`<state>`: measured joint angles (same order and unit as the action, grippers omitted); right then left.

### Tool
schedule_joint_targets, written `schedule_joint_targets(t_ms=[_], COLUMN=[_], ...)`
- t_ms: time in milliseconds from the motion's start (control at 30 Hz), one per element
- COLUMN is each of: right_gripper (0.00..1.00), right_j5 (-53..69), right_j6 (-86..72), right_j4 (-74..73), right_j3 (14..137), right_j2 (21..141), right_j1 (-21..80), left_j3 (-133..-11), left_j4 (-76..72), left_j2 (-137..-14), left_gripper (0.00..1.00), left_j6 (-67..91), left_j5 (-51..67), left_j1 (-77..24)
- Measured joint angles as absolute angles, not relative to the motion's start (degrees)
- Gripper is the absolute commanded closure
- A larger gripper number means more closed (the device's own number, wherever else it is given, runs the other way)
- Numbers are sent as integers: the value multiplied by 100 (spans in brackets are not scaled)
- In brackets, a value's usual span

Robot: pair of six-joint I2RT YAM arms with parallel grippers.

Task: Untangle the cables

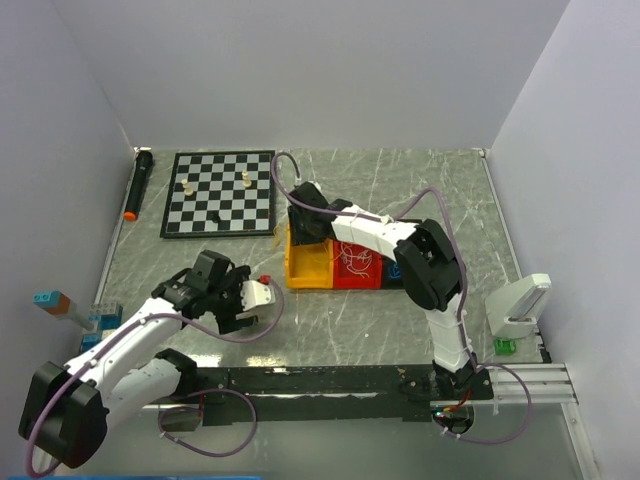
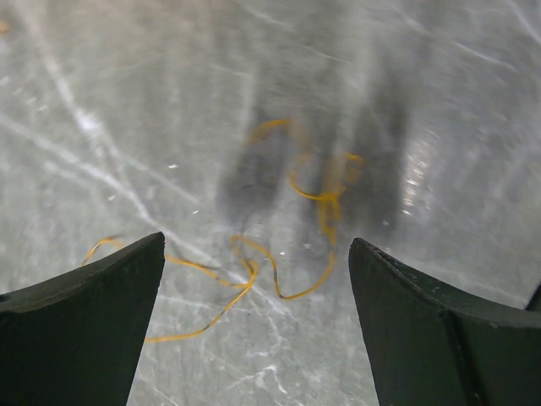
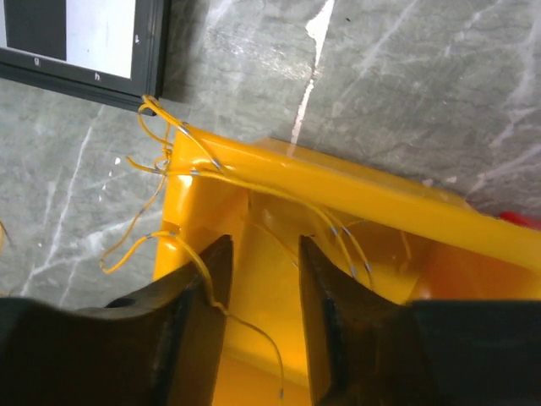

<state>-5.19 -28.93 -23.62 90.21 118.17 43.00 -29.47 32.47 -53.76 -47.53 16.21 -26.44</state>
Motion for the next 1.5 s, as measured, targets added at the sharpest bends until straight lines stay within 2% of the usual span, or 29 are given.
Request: schedule_joint_targets(t_ms=[167,267,333,367,400,433,467,500,800,1100,1333,1500], right_gripper=[38,37,37,37,37,37,37,37,37,41,40,39], right_j5=[-449,-248,-84,19,84,165,242,307,558,561,207,12], right_j6=[-2742,-2698,-2685,-2668,-2652,-2639,-2620,-2604,-2567,-2720,-2934,-3050], right_j4=[-2357,-2285,-2141,-2038,-2014,-1973,-1918,-1859,-1597,-1459,-1170,-972], right_j3=[8879,8853,8825,8772,8761,8761,8761,8761,8541,7607,6737,6335], right_j2=[11544,11222,10982,10803,10678,10530,10394,10269,9435,8871,8075,7520], right_j1=[4296,4250,4230,4209,4200,4195,4189,4185,3898,3448,3203,2897], left_j3=[-2969,-2969,-2965,-2958,-2956,-2956,-2956,-2956,-3632,-6101,-7258,-7404], left_j4=[3476,3465,3417,3371,3356,3345,3341,3339,3406,3301,2661,2414], left_j2=[-5653,-5835,-5953,-6005,-6055,-6108,-6163,-6200,-6191,-6178,-7218,-7983], left_gripper=[8,17,30,41,65,77,95,99,99,99,99,99], left_j6=[-5284,-5507,-5638,-5695,-5741,-5791,-5811,-5819,-5260,-3500,-2335,-1977], left_j5=[1883,1938,1964,1970,1975,1997,2038,2060,2276,2547,2609,2613], left_j1=[-2644,-2644,-2644,-2644,-2644,-2644,-2641,-2644,-2644,-2661,-3017,-3212])
